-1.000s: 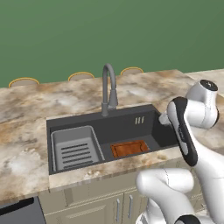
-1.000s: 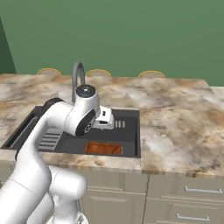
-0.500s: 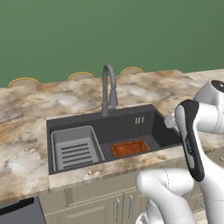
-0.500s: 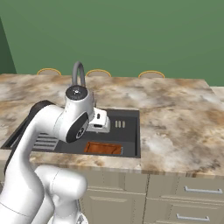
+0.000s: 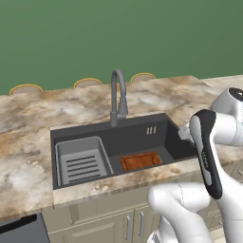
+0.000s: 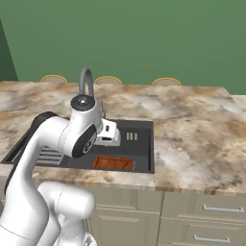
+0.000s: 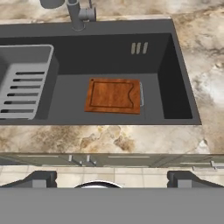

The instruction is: Move the cutting board and knife to the sink. Then move spray from the cabinet to the counter.

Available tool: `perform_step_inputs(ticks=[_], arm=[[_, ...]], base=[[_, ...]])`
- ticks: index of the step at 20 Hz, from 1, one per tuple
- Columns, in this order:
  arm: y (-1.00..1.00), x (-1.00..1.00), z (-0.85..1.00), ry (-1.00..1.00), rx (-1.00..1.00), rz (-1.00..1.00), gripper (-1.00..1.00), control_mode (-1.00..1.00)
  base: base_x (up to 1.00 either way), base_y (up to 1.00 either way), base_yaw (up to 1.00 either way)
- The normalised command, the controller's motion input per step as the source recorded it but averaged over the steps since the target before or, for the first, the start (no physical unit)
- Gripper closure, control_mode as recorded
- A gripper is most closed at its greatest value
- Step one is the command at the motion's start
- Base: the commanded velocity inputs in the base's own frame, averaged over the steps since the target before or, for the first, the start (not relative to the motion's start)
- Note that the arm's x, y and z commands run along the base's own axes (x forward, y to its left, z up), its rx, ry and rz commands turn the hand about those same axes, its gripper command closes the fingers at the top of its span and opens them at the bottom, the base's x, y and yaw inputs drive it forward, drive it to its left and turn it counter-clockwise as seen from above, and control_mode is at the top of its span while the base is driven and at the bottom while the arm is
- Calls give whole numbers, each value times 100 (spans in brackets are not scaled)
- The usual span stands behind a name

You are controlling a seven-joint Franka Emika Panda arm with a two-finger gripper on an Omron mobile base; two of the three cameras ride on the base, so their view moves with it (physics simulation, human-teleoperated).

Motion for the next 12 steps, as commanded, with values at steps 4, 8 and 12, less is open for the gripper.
perform_step_inputs(ticks=[4, 8, 12], arm=[[0, -10, 0, 0, 0, 0, -100, 100], [0, 0, 0, 0, 0, 0, -100, 100], [0, 0, 0, 0, 0, 0, -100, 100]], base=[[-23, 0, 0], [-59, 0, 0], [-63, 0, 2]])
